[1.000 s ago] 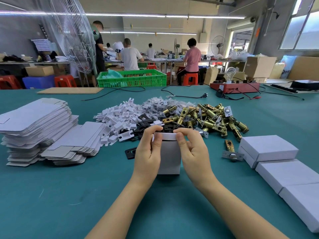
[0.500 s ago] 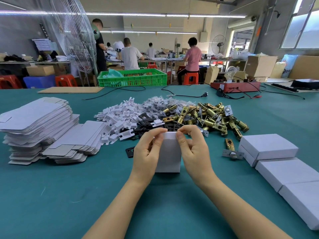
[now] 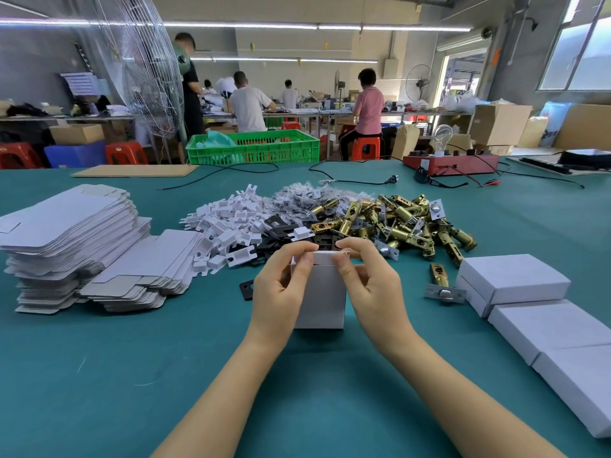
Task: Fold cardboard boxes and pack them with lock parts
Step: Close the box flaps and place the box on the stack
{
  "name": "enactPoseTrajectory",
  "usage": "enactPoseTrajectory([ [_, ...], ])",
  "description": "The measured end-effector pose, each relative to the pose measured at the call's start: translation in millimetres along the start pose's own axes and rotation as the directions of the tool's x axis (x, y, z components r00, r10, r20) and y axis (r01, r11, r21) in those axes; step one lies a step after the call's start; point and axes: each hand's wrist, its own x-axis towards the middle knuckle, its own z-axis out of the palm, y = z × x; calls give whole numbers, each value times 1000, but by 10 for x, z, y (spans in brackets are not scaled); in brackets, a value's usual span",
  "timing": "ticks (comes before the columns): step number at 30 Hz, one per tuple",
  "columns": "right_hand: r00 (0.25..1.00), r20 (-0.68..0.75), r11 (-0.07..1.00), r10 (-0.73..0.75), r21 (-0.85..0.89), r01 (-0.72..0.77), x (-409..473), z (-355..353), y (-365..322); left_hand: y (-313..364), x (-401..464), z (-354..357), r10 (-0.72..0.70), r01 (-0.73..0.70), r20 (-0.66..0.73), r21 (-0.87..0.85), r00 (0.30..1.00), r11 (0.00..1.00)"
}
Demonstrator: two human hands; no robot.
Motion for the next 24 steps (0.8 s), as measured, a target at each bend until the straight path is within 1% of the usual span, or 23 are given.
enactPoseTrajectory([
  [6,999,2,996,-33,-83,33,-17,24,5,-6,-22,-10,8,-8,-3,-11,1000,1000],
  [15,1000,-13,1000,-11,-23,11,-40,21,-9,-44,-29,-28,-3,3,-4,-22,1000,1000],
  [17,999,-1,998,46,35,-46,-37,32,-12,-51,-28,-27,-5,5,-7,-31,1000,1000],
  [19,991,25,976,132,172,-134,-32,49,-20,-56,-24,-27,-5,4,-8,-46,1000,999],
  [20,987,37,964,154,214,-158,-30,56,-18,-59,-23,-25,-3,3,-5,-51,1000,999],
  [22,988,52,965,145,214,-153,-31,66,-14,-66,-29,-21,1,-1,2,-58,1000,998],
  [24,992,60,977,111,177,-120,-43,68,-11,-77,-36,-21,4,-3,17,-59,1000,998],
])
